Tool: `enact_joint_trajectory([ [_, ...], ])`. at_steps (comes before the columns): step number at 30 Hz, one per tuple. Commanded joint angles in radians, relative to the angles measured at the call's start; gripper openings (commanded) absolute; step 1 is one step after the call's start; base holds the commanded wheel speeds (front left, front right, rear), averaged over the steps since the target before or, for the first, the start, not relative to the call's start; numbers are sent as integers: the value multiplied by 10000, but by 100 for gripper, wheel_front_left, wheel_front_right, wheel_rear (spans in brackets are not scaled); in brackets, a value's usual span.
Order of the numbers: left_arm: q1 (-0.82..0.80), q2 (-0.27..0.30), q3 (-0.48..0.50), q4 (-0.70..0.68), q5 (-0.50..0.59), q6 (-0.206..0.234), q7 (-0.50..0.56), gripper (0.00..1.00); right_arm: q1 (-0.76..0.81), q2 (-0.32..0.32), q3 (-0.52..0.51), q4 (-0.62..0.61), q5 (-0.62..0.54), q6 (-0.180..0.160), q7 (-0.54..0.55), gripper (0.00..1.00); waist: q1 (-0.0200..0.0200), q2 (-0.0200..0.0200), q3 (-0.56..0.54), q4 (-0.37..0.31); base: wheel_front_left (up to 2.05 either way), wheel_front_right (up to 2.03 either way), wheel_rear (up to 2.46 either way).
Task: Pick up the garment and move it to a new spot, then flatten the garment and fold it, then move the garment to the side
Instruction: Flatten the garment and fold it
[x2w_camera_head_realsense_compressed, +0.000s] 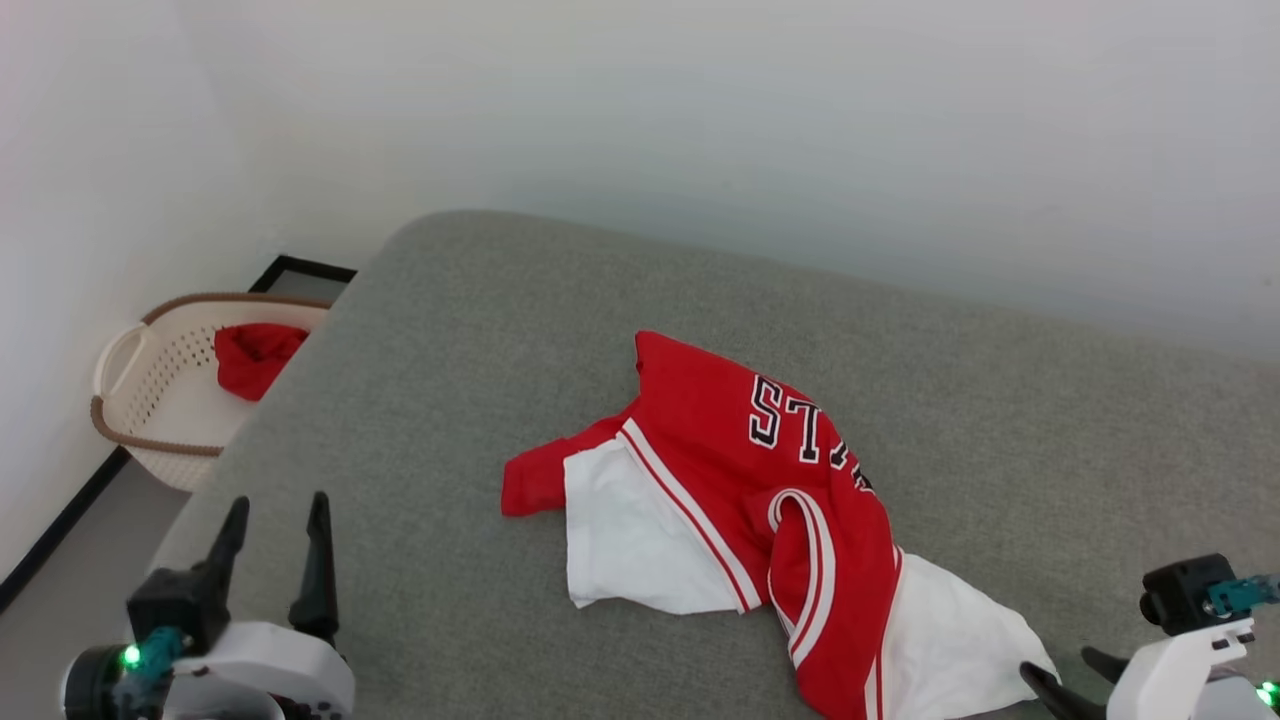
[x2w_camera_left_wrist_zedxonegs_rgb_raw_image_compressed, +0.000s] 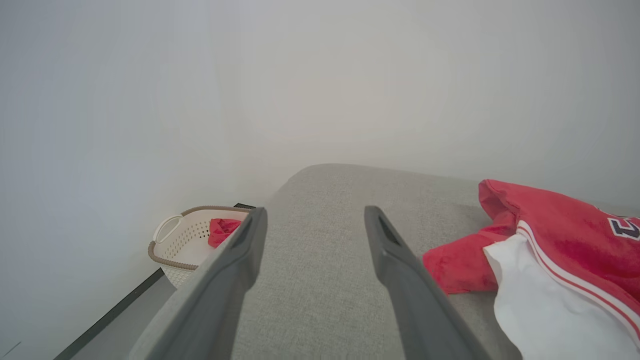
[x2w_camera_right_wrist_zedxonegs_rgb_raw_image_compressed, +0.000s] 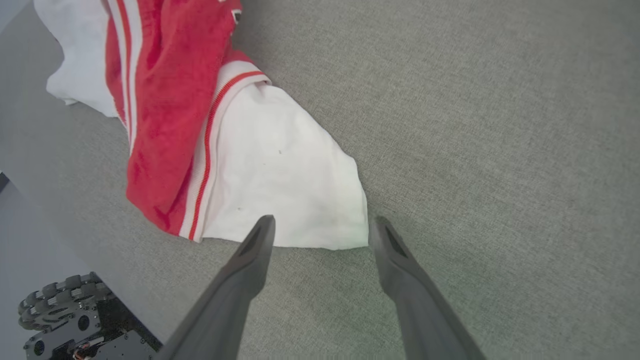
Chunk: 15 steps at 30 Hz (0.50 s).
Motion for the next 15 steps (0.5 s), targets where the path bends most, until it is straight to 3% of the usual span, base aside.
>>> enact_joint_trajectory([
  [1,127,18,-43,-65,109,-29,-3,100,150,99,-145,103,25,-10,88,100,0,0,109,39,0,0,0],
  [15,-91,-616,116,-498,87,-35,-3,100,-477,877,-910,988,-242,-10,1120,100,0,0,1235,628,0,0,0],
])
